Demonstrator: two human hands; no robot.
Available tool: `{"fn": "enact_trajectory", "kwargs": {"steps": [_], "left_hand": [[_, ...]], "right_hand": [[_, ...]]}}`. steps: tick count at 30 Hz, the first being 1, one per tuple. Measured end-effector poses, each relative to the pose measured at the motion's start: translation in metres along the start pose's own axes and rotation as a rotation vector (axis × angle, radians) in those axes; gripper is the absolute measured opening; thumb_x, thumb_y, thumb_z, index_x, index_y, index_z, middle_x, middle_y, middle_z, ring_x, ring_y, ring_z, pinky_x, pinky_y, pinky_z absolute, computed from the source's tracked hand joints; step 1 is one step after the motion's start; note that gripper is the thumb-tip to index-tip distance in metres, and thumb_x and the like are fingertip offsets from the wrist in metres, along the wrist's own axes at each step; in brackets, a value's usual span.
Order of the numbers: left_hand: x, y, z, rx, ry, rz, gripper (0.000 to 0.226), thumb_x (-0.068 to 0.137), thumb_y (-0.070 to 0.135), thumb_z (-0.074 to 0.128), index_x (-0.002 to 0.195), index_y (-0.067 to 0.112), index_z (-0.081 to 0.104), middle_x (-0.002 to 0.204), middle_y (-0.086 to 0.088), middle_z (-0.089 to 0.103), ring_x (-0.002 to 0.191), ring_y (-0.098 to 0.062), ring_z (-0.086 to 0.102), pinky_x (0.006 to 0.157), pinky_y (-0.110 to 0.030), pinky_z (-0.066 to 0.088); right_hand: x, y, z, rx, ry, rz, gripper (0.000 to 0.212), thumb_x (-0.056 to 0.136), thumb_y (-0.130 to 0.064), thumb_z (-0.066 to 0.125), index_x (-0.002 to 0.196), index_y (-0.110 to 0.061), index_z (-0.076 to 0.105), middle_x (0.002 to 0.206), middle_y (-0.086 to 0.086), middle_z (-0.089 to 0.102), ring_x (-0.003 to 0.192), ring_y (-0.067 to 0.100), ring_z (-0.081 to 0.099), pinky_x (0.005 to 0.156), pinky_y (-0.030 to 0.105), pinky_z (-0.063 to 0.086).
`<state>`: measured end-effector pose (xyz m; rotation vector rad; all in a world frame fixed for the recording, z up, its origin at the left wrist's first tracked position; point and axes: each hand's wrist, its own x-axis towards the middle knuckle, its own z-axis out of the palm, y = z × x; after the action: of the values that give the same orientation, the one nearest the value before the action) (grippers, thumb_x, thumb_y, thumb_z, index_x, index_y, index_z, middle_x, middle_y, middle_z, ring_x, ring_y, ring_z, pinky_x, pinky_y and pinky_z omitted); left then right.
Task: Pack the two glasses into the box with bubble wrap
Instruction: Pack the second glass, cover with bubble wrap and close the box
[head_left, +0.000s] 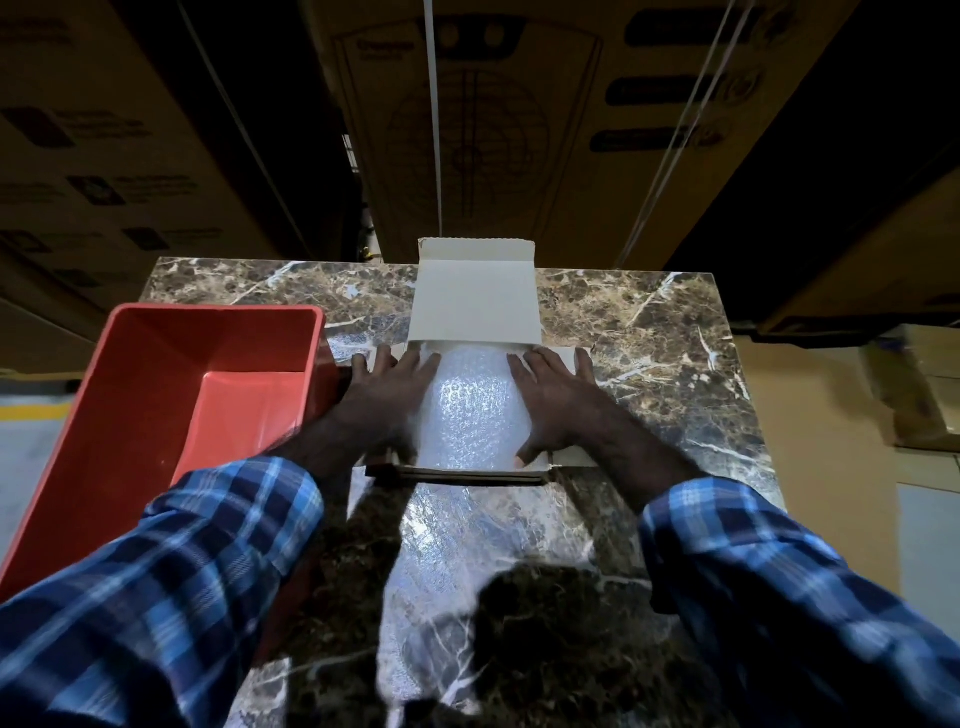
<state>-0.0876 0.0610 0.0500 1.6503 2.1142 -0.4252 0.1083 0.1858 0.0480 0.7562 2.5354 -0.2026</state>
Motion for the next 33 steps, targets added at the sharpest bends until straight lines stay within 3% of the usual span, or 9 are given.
{"fn": "enact_trajectory", "kwargs": {"steps": [6, 11, 16, 19, 21, 23, 26, 29, 33], "left_hand": [[-0.011, 0.000, 0.008, 0.015, 0.089, -0.004, 0.145, 0.061, 0.047, 0.090, 0.157, 0.012, -0.013, 0.165, -0.007, 0.010, 0.147, -0.038, 0.013, 0.113, -0.067, 0.016], [-0.009, 0.004, 0.006, 0.037, 0.048, -0.019, 0.135, 0.063, 0.046, 0.089, 0.156, 0.006, 0.000, 0.163, -0.011, 0.015, 0.148, -0.041, 0.010, 0.113, -0.067, 0.015], [-0.012, 0.005, 0.005, -0.088, 0.042, -0.062, 0.135, 0.065, 0.033, 0.090, 0.159, 0.019, -0.006, 0.166, -0.003, -0.009, 0.149, -0.037, 0.002, 0.112, -0.070, 0.013], [-0.022, 0.007, 0.008, -0.192, 0.164, -0.103, 0.112, 0.074, 0.031, 0.077, 0.159, 0.025, 0.004, 0.166, 0.000, -0.007, 0.147, -0.031, 0.004, 0.110, -0.062, 0.020], [-0.033, 0.008, 0.012, -0.290, 0.290, -0.104, 0.095, 0.075, 0.040, 0.067, 0.157, 0.025, 0.021, 0.166, -0.001, 0.005, 0.146, -0.029, 0.009, 0.107, -0.058, 0.023], [-0.048, 0.013, 0.020, -0.448, 0.466, -0.118, 0.081, 0.071, 0.044, 0.057, 0.149, 0.023, 0.044, 0.160, -0.004, 0.028, 0.141, -0.027, 0.022, 0.107, -0.055, 0.026], [-0.070, 0.035, 0.044, -0.681, 0.801, -0.117, 0.053, 0.075, 0.040, 0.053, 0.121, 0.019, 0.067, 0.125, -0.003, 0.058, 0.118, -0.028, 0.046, 0.098, -0.053, 0.042], [-0.095, 0.063, 0.076, -0.721, 0.899, -0.124, 0.037, 0.081, 0.035, 0.054, 0.112, 0.021, 0.068, 0.106, 0.002, 0.056, 0.103, -0.023, 0.053, 0.090, -0.041, 0.044], [-0.111, 0.075, 0.124, -0.764, 0.896, -0.224, 0.025, 0.083, 0.028, 0.061, 0.107, 0.021, 0.062, 0.104, 0.004, 0.058, 0.100, -0.024, 0.055, 0.087, -0.043, 0.043]], "right_hand": [[-0.015, 0.001, -0.001, -0.094, 0.089, -0.034, 0.116, 0.076, -0.052, 0.079, 0.157, -0.003, 0.011, 0.165, 0.011, 0.012, 0.153, 0.022, 0.006, 0.117, 0.061, -0.007], [-0.009, -0.007, 0.005, -0.109, 0.098, 0.000, 0.116, 0.077, -0.041, 0.080, 0.156, 0.000, 0.006, 0.164, 0.014, 0.012, 0.153, 0.024, 0.006, 0.116, 0.064, -0.006], [-0.009, 0.001, 0.010, 0.075, 0.140, 0.009, 0.118, 0.076, -0.047, 0.077, 0.159, -0.013, 0.001, 0.166, 0.009, -0.002, 0.153, 0.021, -0.005, 0.117, 0.061, -0.009], [-0.019, -0.002, 0.013, 0.218, 0.279, 0.021, 0.102, 0.082, -0.049, 0.069, 0.159, -0.019, 0.009, 0.167, 0.007, 0.003, 0.153, 0.021, -0.001, 0.119, 0.055, -0.006], [-0.029, -0.006, 0.019, 0.266, 0.412, 0.043, 0.083, 0.087, -0.045, 0.065, 0.155, -0.017, 0.027, 0.163, 0.010, 0.021, 0.151, 0.024, 0.013, 0.120, 0.052, 0.001], [-0.042, -0.016, 0.028, 0.316, 0.596, 0.058, 0.060, 0.088, -0.034, 0.065, 0.141, -0.011, 0.051, 0.149, 0.014, 0.046, 0.140, 0.030, 0.036, 0.117, 0.047, 0.017], [-0.064, -0.039, 0.051, 0.442, 0.871, 0.109, 0.030, 0.086, -0.024, 0.063, 0.112, -0.010, 0.069, 0.113, 0.008, 0.067, 0.109, 0.026, 0.057, 0.096, 0.038, 0.038], [-0.083, -0.062, 0.086, 0.508, 0.918, 0.066, 0.014, 0.088, -0.018, 0.059, 0.095, -0.012, 0.070, 0.096, 0.003, 0.066, 0.092, 0.021, 0.055, 0.081, 0.037, 0.047], [-0.092, -0.077, 0.138, 0.495, 0.858, 0.050, 0.013, 0.085, -0.017, 0.055, 0.087, -0.011, 0.066, 0.090, 0.006, 0.061, 0.085, 0.028, 0.053, 0.074, 0.040, 0.045]]}}
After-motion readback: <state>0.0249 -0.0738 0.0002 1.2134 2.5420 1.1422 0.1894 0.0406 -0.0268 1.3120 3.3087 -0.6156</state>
